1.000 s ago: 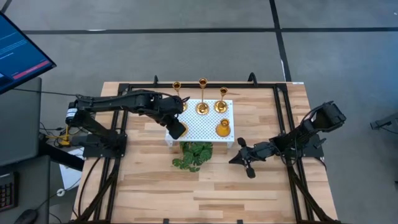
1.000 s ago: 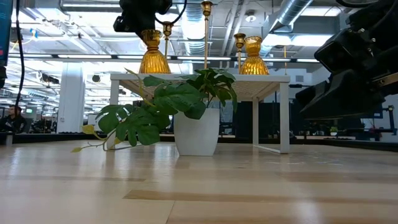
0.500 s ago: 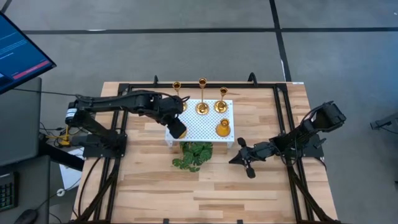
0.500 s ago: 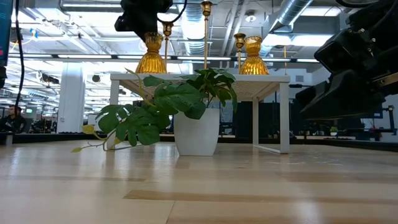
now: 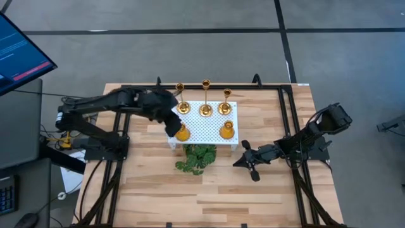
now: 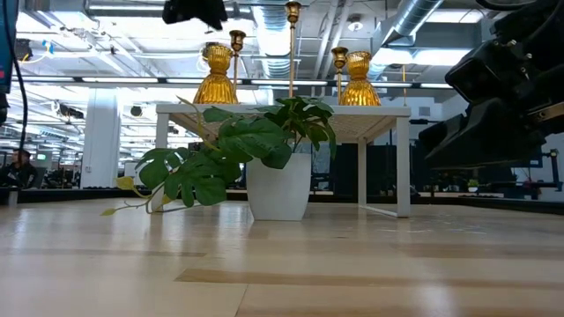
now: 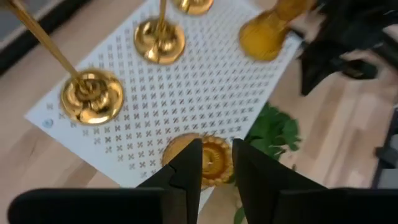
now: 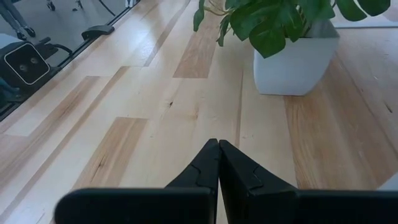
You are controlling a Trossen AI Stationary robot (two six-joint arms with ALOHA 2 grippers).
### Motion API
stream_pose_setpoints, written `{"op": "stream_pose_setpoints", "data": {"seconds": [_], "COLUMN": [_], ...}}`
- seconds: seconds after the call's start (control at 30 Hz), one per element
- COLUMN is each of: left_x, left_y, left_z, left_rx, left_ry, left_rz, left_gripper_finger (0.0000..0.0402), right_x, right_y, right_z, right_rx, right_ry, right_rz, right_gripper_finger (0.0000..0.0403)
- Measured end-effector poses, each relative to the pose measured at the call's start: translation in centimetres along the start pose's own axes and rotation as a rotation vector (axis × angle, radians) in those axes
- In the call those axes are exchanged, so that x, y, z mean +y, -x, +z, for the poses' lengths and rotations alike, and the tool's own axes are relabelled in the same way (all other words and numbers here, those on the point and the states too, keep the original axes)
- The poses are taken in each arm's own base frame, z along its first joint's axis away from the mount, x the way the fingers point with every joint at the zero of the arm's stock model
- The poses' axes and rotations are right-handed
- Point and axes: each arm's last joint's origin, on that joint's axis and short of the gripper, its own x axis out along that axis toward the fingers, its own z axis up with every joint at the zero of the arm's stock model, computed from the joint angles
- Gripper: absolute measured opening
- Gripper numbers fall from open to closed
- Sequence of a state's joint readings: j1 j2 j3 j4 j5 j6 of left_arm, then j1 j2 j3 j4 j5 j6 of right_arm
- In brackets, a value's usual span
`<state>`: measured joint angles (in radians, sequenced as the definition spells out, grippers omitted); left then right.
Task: Pick & Place candle stick holders
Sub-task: Put the orange candle holder on the shelf
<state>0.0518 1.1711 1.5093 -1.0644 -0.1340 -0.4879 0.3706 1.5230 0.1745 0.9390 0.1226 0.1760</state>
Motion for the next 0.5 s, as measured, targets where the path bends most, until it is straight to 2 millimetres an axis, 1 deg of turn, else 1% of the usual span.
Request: {"op": "stream_pose_setpoints", "data": {"seconds": [0.13,0.23,0.33,0.43,0.5], "left_x": [0.2,-0.2,-1.5,-3.0,-4.0], "left_y": [2.4,3.4,3.0,1.7,0.5], "left_z": [-0.1,-0.4,-1.2,-2.4,-3.6], "left_rx": [-0.092,-0.139,-0.174,-0.208,-0.22], "left_ry": [-0.064,-0.165,-0.284,-0.4,-0.472], "left_rz": [-0.05,-0.063,-0.053,-0.057,-0.075], "left_gripper_finger": [0.0087,0.0074,0.0043,0.001,0.0006], "right_x": [0.0,0.0,0.0,0.0,0.0], "right_y": [0.0,0.0,0.0,0.0,0.0], "right_z": [0.0,0.1,0.1,0.2,0.2], "right_rx": [-0.004,-0.008,-0.014,-0.023,-0.022], "right_ry": [-0.001,-0.006,-0.009,-0.019,-0.036], "right_rz": [0.0,0.0,0.001,0.003,0.003], "right_gripper_finger": [0.0,0.0,0.0,0.0,0.0]}}
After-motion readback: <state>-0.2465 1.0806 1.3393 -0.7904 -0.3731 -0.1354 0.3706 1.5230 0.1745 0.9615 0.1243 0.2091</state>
